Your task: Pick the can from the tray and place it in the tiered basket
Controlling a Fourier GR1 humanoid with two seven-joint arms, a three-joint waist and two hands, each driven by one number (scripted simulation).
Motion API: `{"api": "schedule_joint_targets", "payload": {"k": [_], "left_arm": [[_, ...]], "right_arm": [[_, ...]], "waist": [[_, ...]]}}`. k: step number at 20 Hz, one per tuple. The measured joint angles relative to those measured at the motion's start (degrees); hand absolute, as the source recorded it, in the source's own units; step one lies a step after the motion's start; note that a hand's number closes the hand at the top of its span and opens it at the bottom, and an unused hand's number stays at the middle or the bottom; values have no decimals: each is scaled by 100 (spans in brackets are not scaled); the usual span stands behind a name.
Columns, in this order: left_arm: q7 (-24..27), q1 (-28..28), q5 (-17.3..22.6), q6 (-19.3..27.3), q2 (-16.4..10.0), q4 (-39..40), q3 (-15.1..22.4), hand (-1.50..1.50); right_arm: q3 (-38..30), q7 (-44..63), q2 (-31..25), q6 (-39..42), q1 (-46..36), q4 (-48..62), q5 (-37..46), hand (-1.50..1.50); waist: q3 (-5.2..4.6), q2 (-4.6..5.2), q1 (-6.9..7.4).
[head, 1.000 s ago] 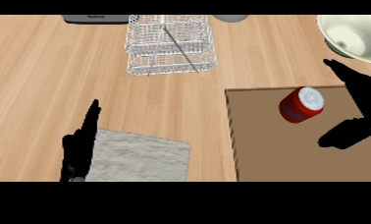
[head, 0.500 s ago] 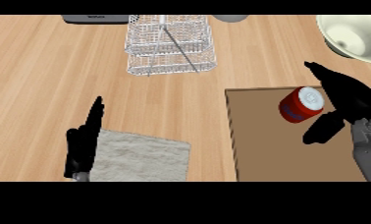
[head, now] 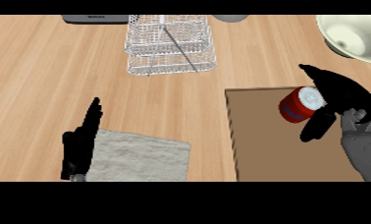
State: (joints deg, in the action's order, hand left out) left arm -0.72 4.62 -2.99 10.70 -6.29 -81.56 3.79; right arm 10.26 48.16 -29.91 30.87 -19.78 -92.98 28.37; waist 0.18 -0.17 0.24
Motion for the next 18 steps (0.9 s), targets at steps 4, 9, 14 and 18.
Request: {"api": "schedule_joint_targets", "payload": {"k": [4,9,14,18], "left_arm": [[-82,11,-26,-47,-8,-66,-23,0],[-64,-76,-119,17,122,44,13,0],[-62,-67,-170,25,178,32,11,0],[-189,-17,-184,-27,158,-75,1,0]], "right_arm": [[-128,-74,130,173,-96,183,123,-150],[-217,-179,260,309,-148,512,297,-150],[-334,-242,402,356,44,626,449,-150],[-368,-313,594,385,-42,932,599,-150]], "waist": [[-2,3,-2],[2,1,0],[4,-4,-7],[-2,5,0]]}}
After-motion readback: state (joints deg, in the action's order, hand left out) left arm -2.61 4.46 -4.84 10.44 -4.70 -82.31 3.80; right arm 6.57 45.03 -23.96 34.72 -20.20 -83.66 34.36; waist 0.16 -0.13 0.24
